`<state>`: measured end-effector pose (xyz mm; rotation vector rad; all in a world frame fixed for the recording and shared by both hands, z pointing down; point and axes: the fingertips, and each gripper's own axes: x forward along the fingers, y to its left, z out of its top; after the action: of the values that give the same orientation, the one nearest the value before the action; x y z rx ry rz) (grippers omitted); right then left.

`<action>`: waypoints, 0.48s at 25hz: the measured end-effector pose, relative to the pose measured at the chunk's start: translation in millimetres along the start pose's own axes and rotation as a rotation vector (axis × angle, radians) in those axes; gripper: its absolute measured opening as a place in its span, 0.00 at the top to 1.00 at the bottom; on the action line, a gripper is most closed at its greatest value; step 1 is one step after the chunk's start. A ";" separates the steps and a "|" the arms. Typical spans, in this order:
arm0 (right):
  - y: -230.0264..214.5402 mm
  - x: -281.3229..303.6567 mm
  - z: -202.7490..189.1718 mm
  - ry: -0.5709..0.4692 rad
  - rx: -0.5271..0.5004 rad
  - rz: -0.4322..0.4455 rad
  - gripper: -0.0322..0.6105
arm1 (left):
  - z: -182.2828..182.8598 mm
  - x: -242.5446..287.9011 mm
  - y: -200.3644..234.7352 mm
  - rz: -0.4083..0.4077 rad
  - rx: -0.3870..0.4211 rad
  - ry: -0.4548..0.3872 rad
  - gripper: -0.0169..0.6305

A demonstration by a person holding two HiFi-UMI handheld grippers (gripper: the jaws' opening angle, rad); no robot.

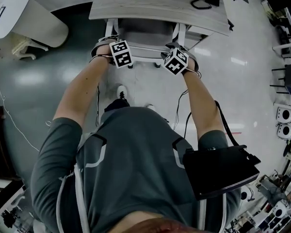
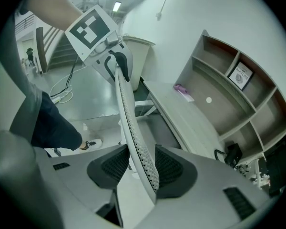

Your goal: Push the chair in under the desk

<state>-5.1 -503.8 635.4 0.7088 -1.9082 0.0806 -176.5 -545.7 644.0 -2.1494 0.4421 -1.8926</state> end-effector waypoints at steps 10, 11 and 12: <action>-30.4 14.4 10.8 0.004 0.006 -0.013 0.67 | 3.0 13.4 31.6 -0.006 0.002 -0.008 0.75; -34.2 16.1 11.6 0.004 0.006 -0.016 0.67 | 3.8 15.1 35.3 -0.007 0.001 -0.008 0.75; -37.7 17.7 12.1 0.004 0.006 -0.018 0.67 | 4.8 16.7 38.6 -0.008 -0.001 -0.007 0.75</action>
<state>-0.7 -546.9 635.5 0.7295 -1.8979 0.0768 -172.3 -587.9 644.3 -2.1607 0.4337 -1.8880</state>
